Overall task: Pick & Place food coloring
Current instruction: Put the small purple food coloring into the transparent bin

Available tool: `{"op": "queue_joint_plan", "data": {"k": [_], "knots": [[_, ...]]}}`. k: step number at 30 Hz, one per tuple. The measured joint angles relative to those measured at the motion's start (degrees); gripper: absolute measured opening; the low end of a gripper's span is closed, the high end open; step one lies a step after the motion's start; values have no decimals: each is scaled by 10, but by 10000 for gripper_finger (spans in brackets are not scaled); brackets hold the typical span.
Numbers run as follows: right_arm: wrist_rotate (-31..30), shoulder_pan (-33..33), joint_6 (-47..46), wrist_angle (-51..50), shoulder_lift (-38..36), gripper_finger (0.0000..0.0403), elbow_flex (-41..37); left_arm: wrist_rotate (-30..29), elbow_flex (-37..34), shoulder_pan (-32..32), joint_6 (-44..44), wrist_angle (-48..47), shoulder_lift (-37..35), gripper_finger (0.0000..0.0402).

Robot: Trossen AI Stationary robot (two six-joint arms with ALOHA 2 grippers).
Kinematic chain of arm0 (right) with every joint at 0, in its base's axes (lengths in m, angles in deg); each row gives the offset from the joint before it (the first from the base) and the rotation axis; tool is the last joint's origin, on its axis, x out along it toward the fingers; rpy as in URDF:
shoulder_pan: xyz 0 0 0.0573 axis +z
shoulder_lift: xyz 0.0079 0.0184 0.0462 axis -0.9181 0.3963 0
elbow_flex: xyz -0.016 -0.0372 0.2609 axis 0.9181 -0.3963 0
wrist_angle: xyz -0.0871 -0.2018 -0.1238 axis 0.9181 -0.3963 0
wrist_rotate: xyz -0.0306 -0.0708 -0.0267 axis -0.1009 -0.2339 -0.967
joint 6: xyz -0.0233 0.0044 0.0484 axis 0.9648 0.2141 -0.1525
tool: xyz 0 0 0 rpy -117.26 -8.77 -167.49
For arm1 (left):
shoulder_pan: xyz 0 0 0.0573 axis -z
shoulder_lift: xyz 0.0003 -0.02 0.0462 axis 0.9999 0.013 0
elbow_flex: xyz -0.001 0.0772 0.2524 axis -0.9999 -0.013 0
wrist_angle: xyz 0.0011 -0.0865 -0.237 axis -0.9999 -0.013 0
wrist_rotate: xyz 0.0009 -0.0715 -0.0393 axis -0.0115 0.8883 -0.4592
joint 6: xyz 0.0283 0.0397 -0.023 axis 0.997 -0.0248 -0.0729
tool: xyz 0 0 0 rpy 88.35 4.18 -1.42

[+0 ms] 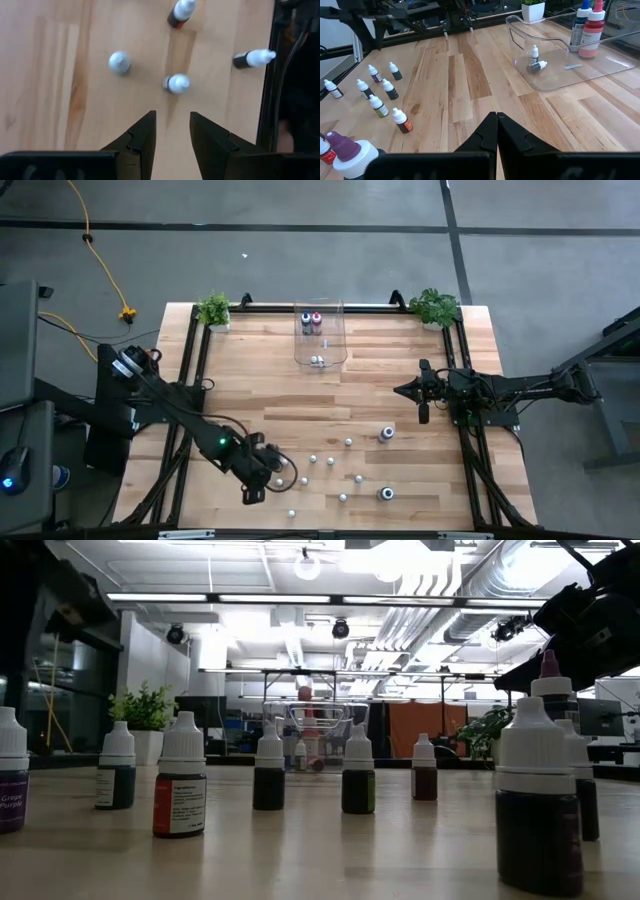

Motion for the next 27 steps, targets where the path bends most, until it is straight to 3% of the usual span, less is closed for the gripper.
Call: {"op": "queue_joint_plan", "data": {"k": [10,27], "knots": [[0,0,0,0,0,0,0,-14,97,8,-96,-222,-11,115],[0,0,0,0,0,0,0,-32,106,-47,-185,-121,-37,115]]}}
